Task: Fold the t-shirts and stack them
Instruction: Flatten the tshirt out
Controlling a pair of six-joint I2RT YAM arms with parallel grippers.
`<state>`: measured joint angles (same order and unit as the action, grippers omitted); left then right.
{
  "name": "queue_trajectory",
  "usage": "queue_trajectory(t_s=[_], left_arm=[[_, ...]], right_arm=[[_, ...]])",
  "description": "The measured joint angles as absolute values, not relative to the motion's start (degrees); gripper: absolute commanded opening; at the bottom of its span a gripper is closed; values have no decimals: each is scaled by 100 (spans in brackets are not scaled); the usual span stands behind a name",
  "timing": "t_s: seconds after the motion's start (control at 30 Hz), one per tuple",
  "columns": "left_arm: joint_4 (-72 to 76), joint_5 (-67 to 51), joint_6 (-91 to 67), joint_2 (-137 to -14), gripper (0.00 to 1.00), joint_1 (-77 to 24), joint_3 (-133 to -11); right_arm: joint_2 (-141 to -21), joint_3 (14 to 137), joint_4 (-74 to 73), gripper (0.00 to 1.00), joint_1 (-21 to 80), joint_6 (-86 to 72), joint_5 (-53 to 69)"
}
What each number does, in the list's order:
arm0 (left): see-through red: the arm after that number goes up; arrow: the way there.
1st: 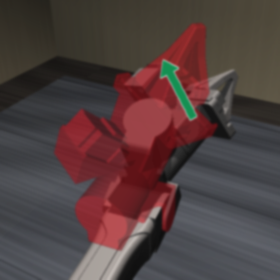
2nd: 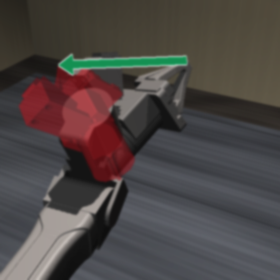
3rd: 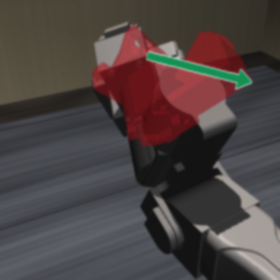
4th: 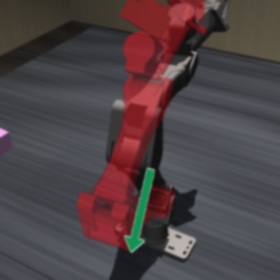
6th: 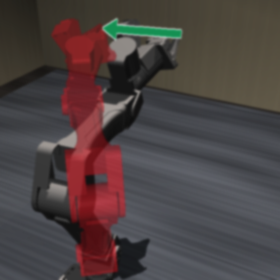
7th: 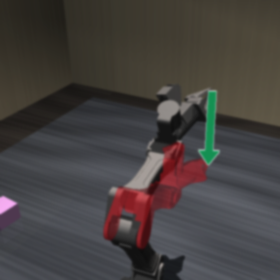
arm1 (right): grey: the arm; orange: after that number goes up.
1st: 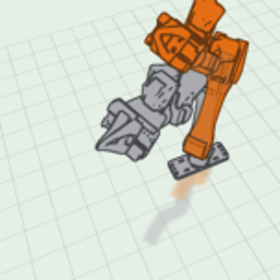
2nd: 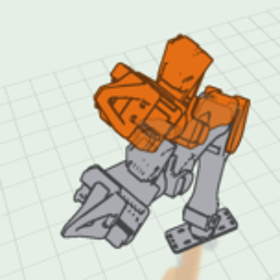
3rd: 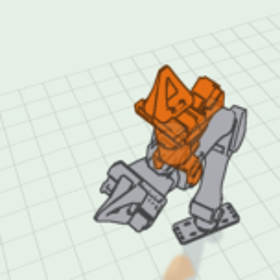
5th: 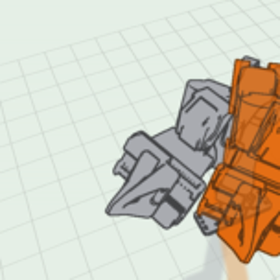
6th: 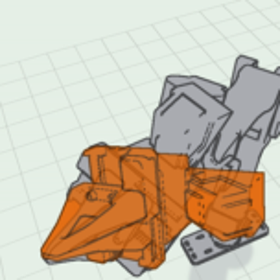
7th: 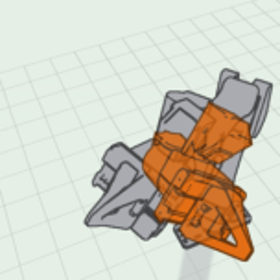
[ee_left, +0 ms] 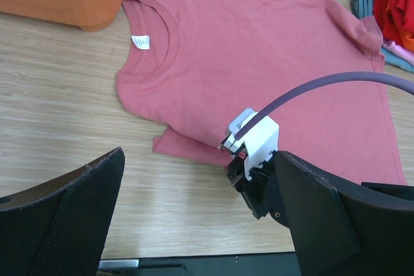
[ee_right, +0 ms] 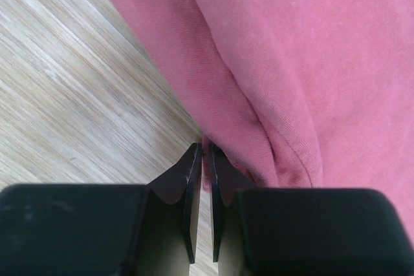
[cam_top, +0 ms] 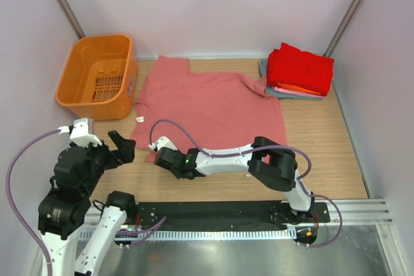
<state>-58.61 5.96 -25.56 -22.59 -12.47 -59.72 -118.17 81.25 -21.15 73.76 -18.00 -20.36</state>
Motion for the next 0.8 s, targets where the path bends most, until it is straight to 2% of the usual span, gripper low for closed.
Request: queue_trajectory(t_s=[0.13,0.17,0.23,0.53,0.8], left_arm=[[-5859,596,-2556,-2259,99,-1247,-5972],[-5861,596,-2556,-2259,100,-1247,-5972],[-5859,596,-2556,-2259,100,-1247,-5972],[-5859,596,-2556,-2259,100,-1247,-5972],[-5859,596,-2556,-2259,100,-1247,-5972]], right_arm=[[-11817,8184,-2322,34,7376,-1883,-2244],[-11817,8208,-2416,42,7376,-1905,-2307],[-11813,8246,-2589,50,7376,-1927,-2440],[-11799,8315,-2993,57,7404,-1994,-2663],[-11677,8086,-2751,54,7124,-2309,-2008]])
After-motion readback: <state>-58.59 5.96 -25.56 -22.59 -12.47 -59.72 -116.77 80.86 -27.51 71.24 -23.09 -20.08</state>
